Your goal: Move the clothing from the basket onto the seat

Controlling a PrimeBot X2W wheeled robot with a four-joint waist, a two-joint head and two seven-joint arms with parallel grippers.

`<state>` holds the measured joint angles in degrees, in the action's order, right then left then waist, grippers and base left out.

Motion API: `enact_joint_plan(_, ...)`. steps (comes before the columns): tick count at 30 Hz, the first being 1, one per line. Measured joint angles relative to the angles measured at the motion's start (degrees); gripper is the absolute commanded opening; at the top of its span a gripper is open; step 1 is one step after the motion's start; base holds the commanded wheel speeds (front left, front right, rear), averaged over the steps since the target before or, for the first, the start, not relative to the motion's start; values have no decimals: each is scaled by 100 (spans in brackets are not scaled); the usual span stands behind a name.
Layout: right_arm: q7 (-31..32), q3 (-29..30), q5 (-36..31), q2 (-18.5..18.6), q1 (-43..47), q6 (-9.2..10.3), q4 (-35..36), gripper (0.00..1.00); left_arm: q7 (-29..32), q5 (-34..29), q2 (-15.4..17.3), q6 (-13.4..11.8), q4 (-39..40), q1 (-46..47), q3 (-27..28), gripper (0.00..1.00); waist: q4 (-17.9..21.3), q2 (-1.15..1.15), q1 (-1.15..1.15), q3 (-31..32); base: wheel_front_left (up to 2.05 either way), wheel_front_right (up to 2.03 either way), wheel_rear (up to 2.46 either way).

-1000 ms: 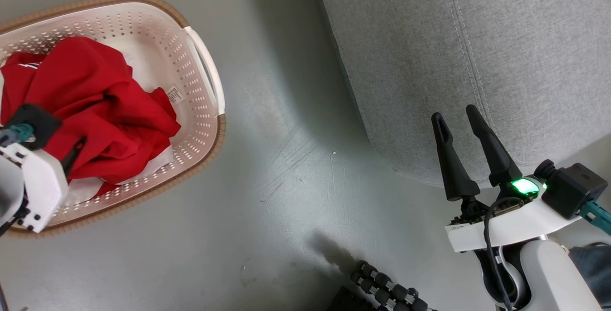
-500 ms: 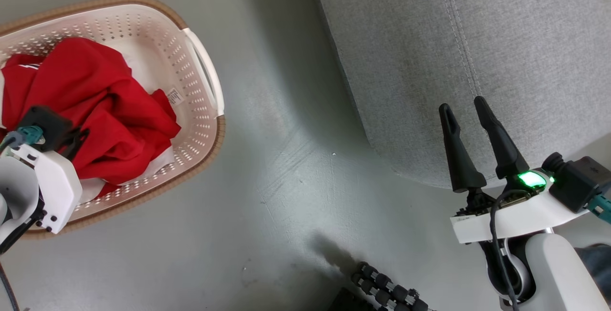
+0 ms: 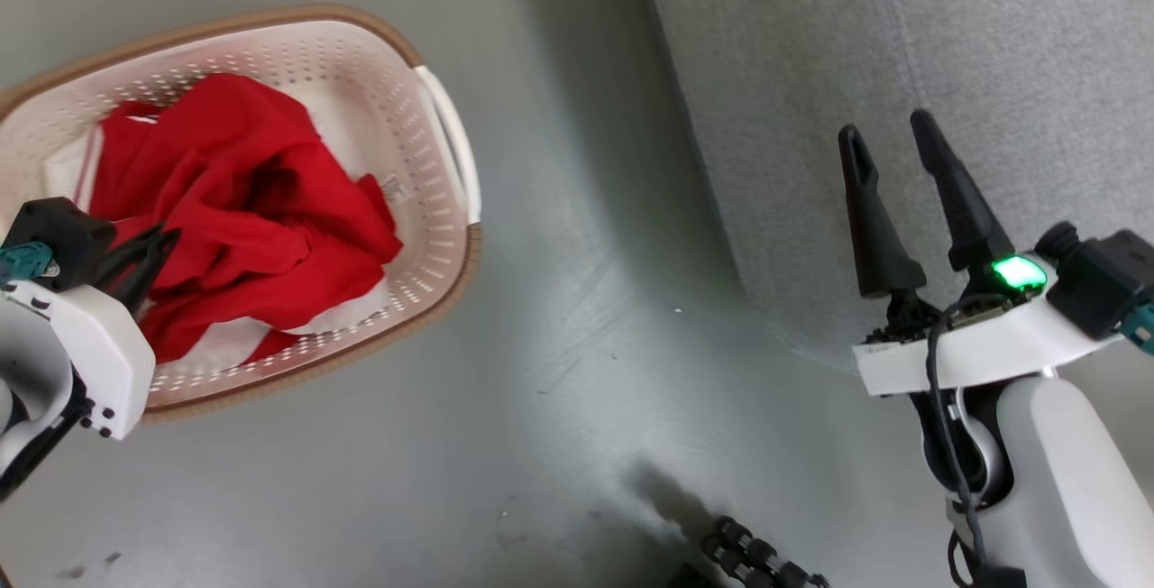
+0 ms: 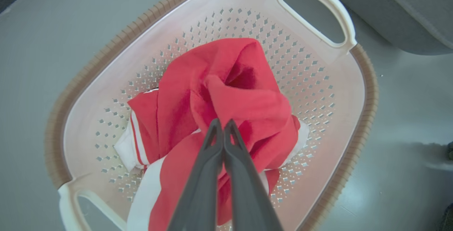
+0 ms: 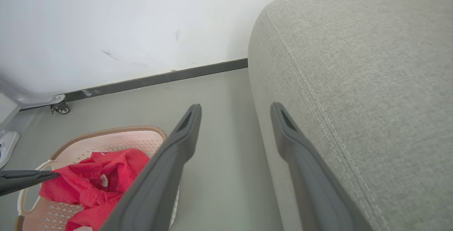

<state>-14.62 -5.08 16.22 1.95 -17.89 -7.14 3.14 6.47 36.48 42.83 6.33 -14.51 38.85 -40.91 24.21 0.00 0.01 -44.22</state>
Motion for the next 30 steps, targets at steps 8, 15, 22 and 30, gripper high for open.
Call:
enact_joint_plan(8,-1,44,-350,11,-264,-1,-246,100,-238,68,-2,-166,410,-241,103,0,-341,0,0,227,0,0,0)
enact_joint_plan(15,-1,123,-608,20,-300,0,-523,100,-494,74,25,-365,780,-459,225,0,-671,0,0,472,0,0,0)
enact_joint_plan(22,0,212,-876,30,-369,-1,-687,100,-739,188,45,-601,1101,-547,503,0,-1021,0,0,773,0,0,0)
enact_joint_plan(30,-1,302,-1095,41,-343,-1,-815,100,-857,361,0,-669,1691,-560,590,0,-1416,0,0,1207,0,0,0)
